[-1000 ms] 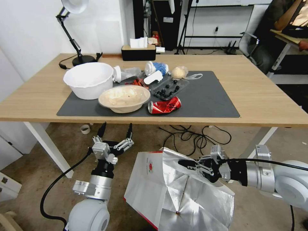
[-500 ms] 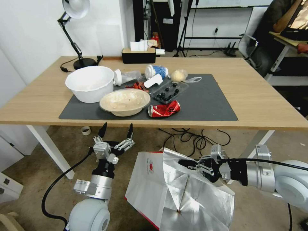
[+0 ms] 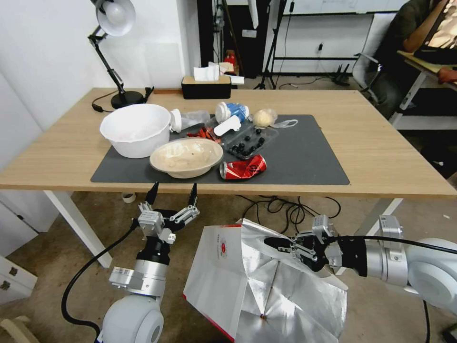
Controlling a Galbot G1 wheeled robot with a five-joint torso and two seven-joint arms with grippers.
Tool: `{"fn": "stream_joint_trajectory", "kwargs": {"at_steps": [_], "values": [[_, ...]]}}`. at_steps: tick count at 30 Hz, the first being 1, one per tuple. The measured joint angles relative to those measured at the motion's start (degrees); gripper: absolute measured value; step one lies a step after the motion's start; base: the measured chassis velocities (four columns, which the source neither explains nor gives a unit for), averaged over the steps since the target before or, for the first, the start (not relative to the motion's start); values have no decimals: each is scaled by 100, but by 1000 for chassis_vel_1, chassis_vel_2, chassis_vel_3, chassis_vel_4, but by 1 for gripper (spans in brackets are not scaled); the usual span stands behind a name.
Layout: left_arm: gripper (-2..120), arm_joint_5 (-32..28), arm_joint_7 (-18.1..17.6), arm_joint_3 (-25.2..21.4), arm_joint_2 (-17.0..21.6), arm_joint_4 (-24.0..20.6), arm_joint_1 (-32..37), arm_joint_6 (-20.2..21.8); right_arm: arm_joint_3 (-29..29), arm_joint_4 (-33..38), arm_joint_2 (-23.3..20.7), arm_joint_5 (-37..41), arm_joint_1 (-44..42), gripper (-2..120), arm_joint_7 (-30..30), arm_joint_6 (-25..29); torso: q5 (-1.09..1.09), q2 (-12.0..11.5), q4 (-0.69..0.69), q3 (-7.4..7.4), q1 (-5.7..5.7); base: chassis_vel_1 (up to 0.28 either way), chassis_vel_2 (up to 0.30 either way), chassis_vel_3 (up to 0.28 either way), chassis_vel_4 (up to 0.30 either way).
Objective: Pick up the food delivery bag from the floor and place it on the table.
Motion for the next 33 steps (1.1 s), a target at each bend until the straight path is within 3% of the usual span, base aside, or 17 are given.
{"fn": "stream_joint_trajectory", "kwargs": {"at_steps": [33], "values": [[100, -9, 1, 3, 2, -12, -10, 14, 13, 8, -21, -9, -1, 0, -21, 13, 0, 868, 0, 488, 379, 0, 0, 0, 0]]}}
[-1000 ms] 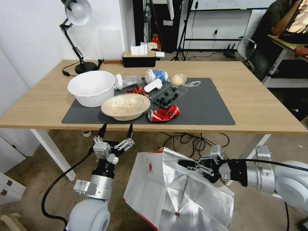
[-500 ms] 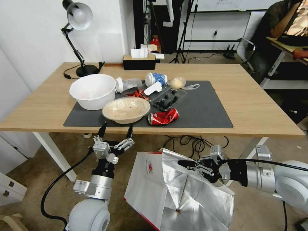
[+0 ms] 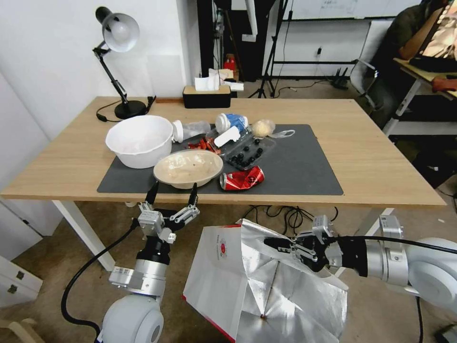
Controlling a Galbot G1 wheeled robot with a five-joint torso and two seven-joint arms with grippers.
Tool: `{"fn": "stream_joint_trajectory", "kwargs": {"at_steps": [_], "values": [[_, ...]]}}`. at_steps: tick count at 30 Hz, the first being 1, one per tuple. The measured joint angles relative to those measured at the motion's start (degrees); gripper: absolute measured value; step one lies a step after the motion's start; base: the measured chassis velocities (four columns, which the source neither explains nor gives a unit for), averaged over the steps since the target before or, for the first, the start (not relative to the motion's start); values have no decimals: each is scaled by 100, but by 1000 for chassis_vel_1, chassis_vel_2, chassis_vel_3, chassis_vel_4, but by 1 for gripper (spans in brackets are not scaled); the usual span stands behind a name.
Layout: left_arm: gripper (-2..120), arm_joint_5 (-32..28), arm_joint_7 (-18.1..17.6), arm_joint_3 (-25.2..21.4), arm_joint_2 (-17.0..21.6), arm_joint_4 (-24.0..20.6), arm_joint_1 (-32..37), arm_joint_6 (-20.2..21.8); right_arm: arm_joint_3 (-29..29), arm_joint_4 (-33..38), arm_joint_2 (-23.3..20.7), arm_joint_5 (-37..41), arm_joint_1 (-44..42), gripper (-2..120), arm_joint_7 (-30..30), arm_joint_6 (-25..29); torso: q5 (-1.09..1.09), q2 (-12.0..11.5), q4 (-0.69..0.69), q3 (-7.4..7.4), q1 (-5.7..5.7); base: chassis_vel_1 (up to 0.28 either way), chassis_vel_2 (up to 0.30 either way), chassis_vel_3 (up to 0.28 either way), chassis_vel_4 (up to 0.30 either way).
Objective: Pick up the food delivery bag from the floor and place it on the table.
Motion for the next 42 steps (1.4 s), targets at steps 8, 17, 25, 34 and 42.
{"fn": "stream_joint_trajectory", "kwargs": {"at_steps": [8, 17, 25, 34, 42], "values": [[100, -3, -6, 7, -6, 25, -1, 1, -1, -3, -1, 2, 1, 0, -1, 6, 0, 227, 0, 131, 97, 0, 0, 0, 0], [100, -3, -13, 11, -22, 35, 3, 0, -8, -6, -1, 3, 3, 0, -4, 12, 0, 452, 1, 258, 193, 0, 0, 0, 0], [100, -14, -78, 29, -53, 57, 9, -6, -8, -6, 16, 5, -10, 0, -8, 25, 0, 697, 1, 391, 305, 0, 0, 0, 0], [100, 22, -59, -5, -41, 32, 44, 2, -1, -5, 12, 5, -20, 0, -28, 27, 0, 735, 1, 413, 323, 0, 0, 0, 0], [100, 33, -60, -8, -29, 26, 40, 4, 9, -5, 17, 7, -11, 0, -37, 30, 0, 710, 1, 399, 314, 0, 0, 0, 0]]}}
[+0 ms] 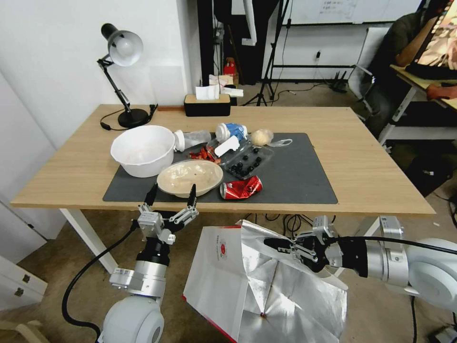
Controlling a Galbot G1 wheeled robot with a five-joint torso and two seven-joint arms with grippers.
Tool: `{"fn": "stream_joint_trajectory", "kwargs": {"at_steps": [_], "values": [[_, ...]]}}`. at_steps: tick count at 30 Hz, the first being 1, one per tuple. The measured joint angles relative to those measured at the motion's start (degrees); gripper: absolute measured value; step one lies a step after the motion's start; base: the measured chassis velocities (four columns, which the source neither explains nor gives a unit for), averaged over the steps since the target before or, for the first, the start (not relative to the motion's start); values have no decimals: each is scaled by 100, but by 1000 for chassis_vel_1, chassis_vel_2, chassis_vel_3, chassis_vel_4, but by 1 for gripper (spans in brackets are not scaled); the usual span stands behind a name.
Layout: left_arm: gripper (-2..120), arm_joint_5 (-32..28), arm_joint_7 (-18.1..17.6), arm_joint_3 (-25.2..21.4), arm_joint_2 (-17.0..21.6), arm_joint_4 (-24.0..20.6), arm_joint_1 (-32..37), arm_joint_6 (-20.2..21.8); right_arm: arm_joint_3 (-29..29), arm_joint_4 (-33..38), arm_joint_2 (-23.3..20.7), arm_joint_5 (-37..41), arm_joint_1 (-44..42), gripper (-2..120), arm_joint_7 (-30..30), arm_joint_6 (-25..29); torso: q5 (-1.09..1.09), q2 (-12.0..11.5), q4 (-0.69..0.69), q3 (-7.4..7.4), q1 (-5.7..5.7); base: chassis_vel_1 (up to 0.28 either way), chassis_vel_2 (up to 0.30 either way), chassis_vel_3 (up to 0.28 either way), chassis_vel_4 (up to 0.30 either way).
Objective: Pick up the food delivery bag from the floor and place it on the table.
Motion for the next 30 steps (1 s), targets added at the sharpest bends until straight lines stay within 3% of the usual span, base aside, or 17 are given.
{"fn": "stream_joint_trajectory", "kwargs": {"at_steps": [23, 30], "values": [[100, -1, -6, -37, 39, -48, 17, -32, 344, 150, -82, 225, -188, 0, 102, 15, 0, -37, 0, -21, -17, 0, 0, 0, 0], [100, -9, -9, -51, 46, -54, 27, -46, 897, 169, -201, 992, -190, 0, 491, 26, 0, -43, 0, -25, -20, 0, 0, 0, 0]]}}
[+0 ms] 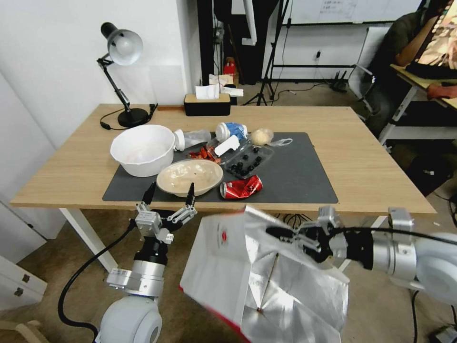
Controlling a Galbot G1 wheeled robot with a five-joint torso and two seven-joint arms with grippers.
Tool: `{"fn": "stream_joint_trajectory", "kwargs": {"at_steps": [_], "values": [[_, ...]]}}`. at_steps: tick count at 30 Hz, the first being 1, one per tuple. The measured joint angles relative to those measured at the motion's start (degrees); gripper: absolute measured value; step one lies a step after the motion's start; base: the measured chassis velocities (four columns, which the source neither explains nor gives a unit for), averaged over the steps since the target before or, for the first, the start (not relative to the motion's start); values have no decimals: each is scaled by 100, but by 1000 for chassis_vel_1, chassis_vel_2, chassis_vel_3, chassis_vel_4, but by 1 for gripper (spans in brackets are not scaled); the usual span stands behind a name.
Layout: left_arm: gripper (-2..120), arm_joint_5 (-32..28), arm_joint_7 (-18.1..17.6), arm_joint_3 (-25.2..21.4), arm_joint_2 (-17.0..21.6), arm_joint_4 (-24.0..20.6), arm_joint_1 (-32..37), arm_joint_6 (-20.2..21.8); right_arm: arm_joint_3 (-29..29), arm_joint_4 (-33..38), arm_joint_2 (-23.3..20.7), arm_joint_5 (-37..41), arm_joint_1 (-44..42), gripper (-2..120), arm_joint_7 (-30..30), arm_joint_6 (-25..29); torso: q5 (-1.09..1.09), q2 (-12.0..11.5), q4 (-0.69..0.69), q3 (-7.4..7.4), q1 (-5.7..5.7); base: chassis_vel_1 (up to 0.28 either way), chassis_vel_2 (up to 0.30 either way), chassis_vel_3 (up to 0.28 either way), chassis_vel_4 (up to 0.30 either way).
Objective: Pick up the food delivery bag from the floor and place it on the table.
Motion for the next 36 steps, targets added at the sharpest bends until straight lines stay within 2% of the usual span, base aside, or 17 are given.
{"fn": "stream_joint_trajectory", "kwargs": {"at_steps": [10, 16, 24, 36], "values": [[100, -32, -6, 5, 49, -1, -14, -105, 927, 91, -112, 1290, -34, 0, 553, -108, -1, -6, 0, -3, -2, 0, 0, 0, 0], [100, -51, -24, -9, 71, -8, -26, -106, 1113, 93, -148, 1441, -25, 0, 549, -114, 0, -8, 0, -4, -3, 0, 0, 0, 0], [100, -94, -78, -45, 117, -8, -60, -111, 1517, 187, -261, 2065, -20, 0, 744, -112, 0, -10, 0, -5, -4, 0, 0, 0, 0], [100, -202, -114, -46, 194, -51, -102, -120, 2292, 323, -399, 3297, 58, 0, 1681, -5, 0, -11, 0, -6, -5, 0, 0, 0, 0]]}}
